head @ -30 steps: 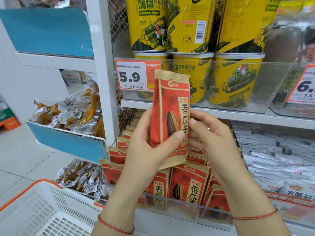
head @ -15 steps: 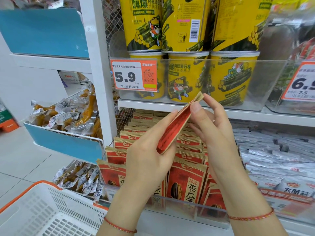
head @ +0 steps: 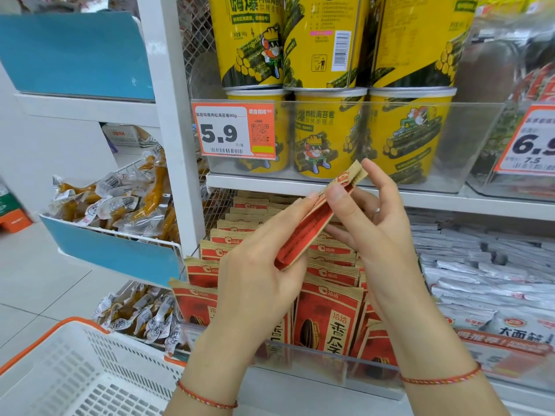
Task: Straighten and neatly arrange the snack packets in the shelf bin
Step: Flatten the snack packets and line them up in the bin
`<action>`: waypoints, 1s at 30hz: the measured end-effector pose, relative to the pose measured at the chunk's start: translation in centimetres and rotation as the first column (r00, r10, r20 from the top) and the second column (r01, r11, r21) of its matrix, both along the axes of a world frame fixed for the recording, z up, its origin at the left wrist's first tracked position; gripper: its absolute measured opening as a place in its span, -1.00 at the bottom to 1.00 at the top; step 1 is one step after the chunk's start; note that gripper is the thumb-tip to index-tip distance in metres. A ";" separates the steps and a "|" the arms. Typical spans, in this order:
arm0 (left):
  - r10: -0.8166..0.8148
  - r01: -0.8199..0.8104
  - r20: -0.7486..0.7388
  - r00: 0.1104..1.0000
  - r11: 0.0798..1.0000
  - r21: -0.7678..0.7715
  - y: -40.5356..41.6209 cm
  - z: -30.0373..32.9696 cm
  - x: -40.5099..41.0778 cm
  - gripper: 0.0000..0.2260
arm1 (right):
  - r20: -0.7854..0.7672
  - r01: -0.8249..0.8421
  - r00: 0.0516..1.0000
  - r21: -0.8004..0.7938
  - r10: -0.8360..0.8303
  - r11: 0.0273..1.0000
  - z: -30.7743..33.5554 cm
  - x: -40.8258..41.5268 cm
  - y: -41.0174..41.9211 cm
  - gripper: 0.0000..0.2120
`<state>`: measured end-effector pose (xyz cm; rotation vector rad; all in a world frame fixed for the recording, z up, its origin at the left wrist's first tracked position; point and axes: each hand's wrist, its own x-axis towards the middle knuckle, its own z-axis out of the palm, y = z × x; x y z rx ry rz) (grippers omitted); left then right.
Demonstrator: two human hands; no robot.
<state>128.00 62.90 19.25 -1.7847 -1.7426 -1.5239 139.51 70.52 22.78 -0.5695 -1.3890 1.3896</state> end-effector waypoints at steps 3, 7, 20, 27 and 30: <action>-0.085 0.095 0.119 0.989 0.992 -0.082 -0.2 0.3 0.0 -0.35 | -0.064 0.036 0.997 -0.013 -0.036 0.999 0.2 0.1 -0.1 -0.21; -0.115 0.174 0.322 0.940 0.971 -0.162 -0.7 0.8 -1.2 -0.28 | -0.183 0.127 0.974 -0.055 -0.135 0.990 0.4 0.3 -0.3 -0.21; -0.178 0.280 0.550 0.816 0.954 -0.107 -1.9 1.6 -3.2 -0.94 | -0.282 0.187 0.933 -0.156 -0.225 0.970 0.7 0.7 -0.2 -0.19; -0.115 0.221 0.443 0.889 0.956 -0.194 -1.5 1.4 -3.4 -0.92 | -0.266 0.210 0.934 -0.131 -0.239 0.969 0.5 0.7 -0.1 -0.19; -0.112 0.207 0.430 0.896 0.962 -0.179 -1.5 1.3 -3.5 -0.91 | -0.268 0.214 0.933 -0.120 -0.239 0.969 0.6 0.7 -0.1 -0.18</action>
